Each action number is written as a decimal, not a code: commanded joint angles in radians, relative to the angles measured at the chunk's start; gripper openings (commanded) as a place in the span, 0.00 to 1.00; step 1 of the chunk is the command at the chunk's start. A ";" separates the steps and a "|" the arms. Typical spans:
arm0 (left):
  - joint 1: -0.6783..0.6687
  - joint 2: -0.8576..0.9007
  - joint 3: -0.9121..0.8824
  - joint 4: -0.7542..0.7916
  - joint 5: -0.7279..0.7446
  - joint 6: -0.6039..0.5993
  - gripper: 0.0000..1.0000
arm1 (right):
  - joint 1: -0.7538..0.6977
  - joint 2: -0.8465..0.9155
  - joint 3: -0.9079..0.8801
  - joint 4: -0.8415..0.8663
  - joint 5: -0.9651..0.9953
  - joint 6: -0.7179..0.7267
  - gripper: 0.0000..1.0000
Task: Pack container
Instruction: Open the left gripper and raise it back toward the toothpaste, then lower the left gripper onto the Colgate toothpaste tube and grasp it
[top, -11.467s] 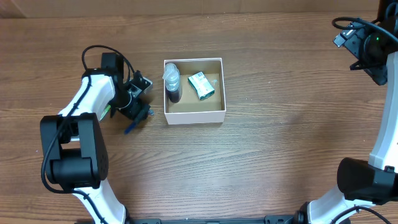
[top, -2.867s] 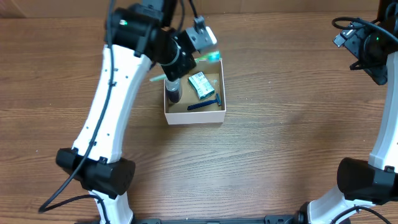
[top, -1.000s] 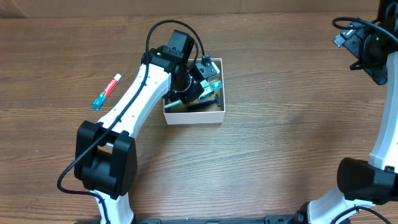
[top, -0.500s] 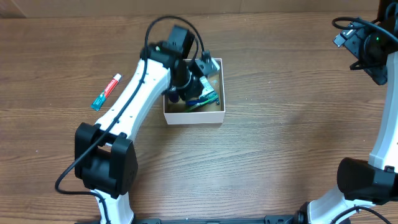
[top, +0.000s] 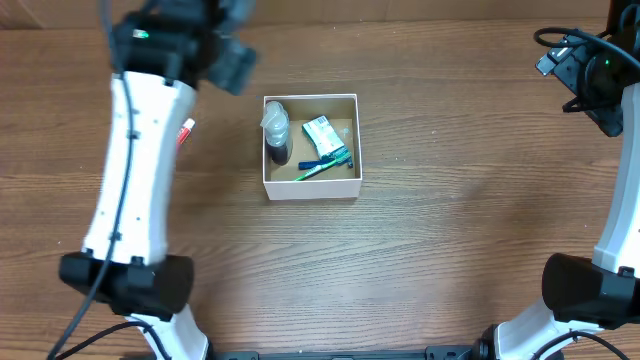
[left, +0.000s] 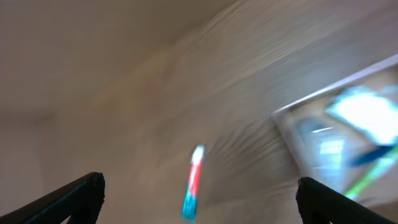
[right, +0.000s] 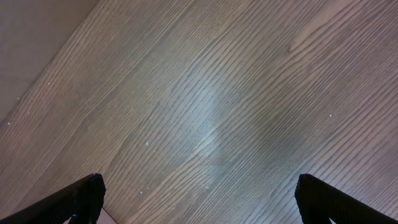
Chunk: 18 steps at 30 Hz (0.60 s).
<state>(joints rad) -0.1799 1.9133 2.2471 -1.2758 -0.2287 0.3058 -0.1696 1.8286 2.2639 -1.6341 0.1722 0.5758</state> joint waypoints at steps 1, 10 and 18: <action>0.181 0.013 -0.118 0.016 -0.033 -0.131 1.00 | -0.002 -0.013 0.006 0.005 0.007 0.004 1.00; 0.401 0.029 -0.509 0.287 0.267 -0.016 1.00 | -0.002 -0.013 0.006 0.005 0.007 0.005 1.00; 0.388 0.186 -0.627 0.369 0.344 0.109 1.00 | -0.002 -0.013 0.006 0.005 0.007 0.004 1.00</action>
<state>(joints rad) 0.2173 2.0296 1.6287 -0.9138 0.0429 0.3435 -0.1696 1.8286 2.2639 -1.6344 0.1722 0.5762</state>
